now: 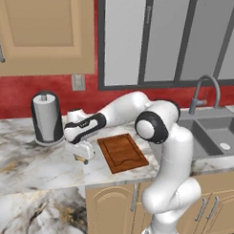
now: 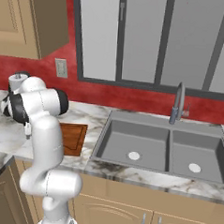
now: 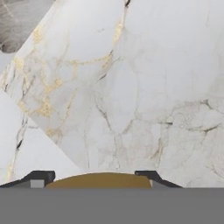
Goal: Pick up the sponge from the counter and clean the cutting board by briefly scrubbing or pressing down on the cutting board. Once finished, release the sponge.
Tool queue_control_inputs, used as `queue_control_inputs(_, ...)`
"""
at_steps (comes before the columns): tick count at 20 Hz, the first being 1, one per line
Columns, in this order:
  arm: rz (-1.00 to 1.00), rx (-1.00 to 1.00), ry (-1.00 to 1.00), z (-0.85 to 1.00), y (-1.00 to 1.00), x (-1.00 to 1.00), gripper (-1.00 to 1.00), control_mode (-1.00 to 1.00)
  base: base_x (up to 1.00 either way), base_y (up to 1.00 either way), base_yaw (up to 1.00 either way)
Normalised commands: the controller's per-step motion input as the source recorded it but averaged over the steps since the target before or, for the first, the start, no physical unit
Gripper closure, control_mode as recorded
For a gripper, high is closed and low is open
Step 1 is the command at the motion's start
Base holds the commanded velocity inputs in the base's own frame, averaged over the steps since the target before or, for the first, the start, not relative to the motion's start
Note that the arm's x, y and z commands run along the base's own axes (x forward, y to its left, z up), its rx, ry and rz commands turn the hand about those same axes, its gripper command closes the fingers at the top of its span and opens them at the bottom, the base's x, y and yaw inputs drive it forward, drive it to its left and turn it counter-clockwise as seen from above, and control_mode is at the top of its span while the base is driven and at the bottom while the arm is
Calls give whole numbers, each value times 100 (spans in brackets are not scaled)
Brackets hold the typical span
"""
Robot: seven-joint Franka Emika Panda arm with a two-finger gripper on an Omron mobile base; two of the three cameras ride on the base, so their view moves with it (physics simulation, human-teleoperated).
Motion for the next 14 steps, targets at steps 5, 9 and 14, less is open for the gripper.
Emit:
queue_control_inputs(5,0,0,-1,-28,0,-2,-100,-100,0,0,0)
queue_control_inputs(9,-1,0,-8,-6,0,-19,-100,-100,0,0,0)
queue_control_inputs(14,-1,0,-3,12,-13,-24,-100,-100,0,0,0)
